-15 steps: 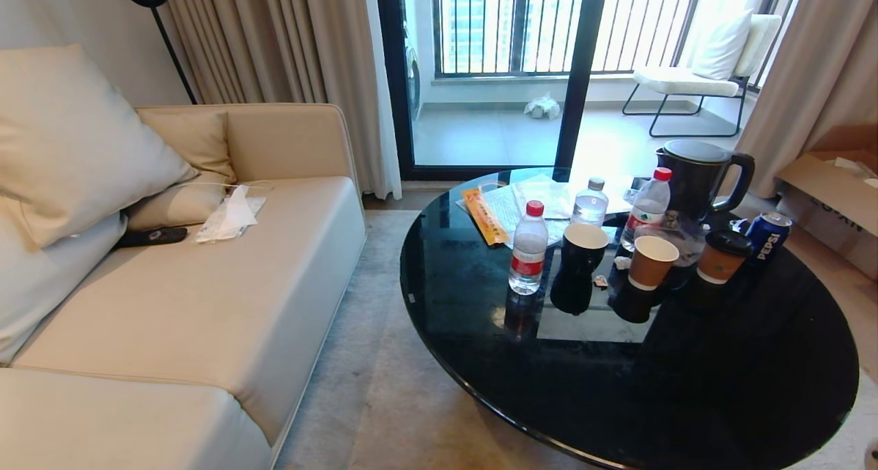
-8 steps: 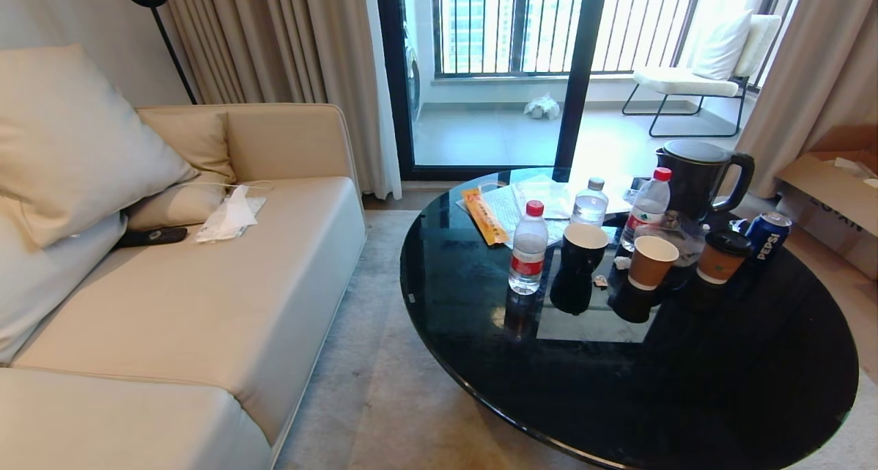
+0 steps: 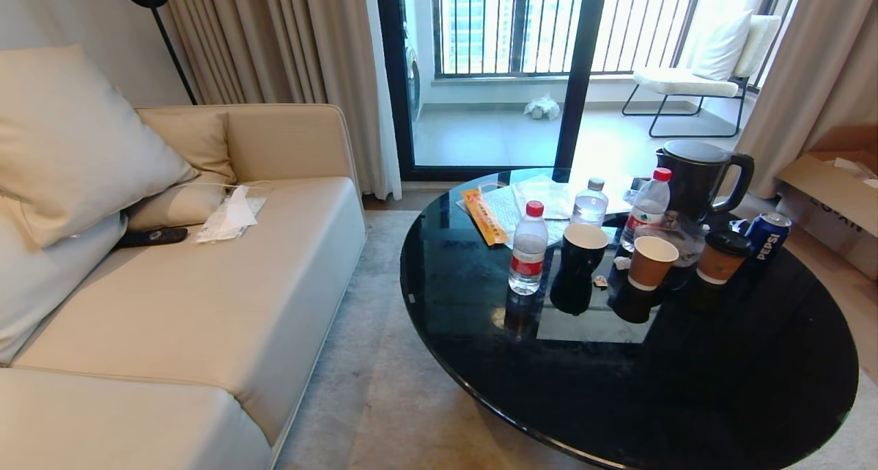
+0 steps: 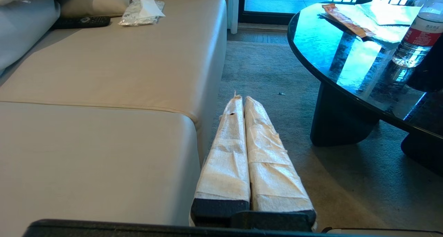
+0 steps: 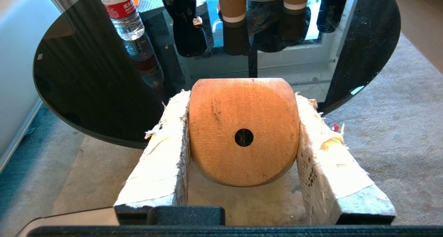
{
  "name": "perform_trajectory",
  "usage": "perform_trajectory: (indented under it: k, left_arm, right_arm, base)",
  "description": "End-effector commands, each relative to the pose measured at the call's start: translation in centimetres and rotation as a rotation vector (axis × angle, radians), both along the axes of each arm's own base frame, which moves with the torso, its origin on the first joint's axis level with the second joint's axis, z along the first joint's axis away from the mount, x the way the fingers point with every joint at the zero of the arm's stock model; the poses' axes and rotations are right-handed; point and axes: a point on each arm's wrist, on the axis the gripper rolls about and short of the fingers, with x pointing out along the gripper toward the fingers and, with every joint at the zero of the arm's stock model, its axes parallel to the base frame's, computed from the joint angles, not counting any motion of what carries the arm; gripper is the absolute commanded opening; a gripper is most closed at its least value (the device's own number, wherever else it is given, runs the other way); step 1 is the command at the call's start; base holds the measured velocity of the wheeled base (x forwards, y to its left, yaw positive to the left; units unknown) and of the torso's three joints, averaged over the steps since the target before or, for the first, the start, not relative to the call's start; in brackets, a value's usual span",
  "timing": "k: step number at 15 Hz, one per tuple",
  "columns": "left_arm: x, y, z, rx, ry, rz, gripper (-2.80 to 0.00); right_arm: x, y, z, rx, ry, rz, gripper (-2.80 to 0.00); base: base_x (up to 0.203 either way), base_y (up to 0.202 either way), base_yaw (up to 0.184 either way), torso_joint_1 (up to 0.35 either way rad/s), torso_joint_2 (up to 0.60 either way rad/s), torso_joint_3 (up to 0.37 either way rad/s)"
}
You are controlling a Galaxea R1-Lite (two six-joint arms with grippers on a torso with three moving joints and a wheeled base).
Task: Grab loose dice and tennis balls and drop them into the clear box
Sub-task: Put the toys in the box
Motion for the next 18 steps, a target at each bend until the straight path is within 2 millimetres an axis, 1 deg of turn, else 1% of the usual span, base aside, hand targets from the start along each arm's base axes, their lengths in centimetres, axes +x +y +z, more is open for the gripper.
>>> perform_trajectory:
  k: [1, 12, 18]
  left_arm:
    - [0.00, 0.00, 0.00, 0.000, 0.000, 0.000, -2.80]
    - [0.00, -0.01, 0.00, 0.008, 0.000, -0.003, -2.80]
    - [0.00, -0.01, 0.00, 0.008, 0.000, -0.003, -2.80]
  right_arm:
    - [0.00, 0.00, -0.10, 0.000, 0.008, 0.000, -2.80]
    - [0.00, 0.00, -0.10, 0.000, 0.008, 0.000, -2.80]
    - [0.00, 0.00, -0.10, 0.000, 0.008, 0.000, -2.80]
  base:
    - [0.000, 0.000, 0.000, 0.000, 0.00, 0.000]
    - [0.000, 0.000, 0.000, 0.000, 0.00, 0.000]
    - [-0.174, 0.000, -0.002, 0.006, 0.00, 0.002]
